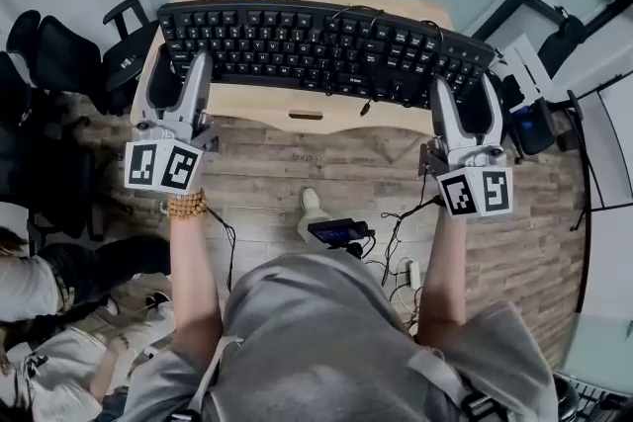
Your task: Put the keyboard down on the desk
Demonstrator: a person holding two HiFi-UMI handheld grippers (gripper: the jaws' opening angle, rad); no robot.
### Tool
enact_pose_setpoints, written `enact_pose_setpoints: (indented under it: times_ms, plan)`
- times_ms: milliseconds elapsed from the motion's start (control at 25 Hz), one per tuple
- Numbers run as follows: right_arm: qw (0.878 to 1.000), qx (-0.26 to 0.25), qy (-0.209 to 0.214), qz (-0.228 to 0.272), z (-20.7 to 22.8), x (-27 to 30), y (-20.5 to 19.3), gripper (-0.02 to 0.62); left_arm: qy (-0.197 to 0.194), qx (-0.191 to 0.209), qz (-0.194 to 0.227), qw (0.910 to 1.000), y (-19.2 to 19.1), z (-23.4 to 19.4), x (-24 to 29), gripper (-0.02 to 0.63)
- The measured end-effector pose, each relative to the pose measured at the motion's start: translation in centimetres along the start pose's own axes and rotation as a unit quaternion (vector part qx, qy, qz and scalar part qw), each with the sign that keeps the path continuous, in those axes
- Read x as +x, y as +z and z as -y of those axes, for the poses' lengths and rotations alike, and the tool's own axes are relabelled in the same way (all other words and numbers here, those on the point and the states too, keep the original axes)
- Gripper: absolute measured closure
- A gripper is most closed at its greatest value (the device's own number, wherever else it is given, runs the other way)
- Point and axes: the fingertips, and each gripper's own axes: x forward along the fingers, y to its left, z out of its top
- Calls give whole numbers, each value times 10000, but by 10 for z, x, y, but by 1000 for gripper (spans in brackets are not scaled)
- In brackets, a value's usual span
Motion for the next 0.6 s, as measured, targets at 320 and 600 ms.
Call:
enact_pose_setpoints:
  times_ms: [320, 600]
  plan:
    - [9999, -1, -110, 29, -1, 0, 6, 291, -58, -71, -65, 9999, -1, -1, 3, 291]
    - [9997, -37, -203, -132, -6, -4, 10, 291, -93, -220, -209, 9995, -4, -2, 2, 291]
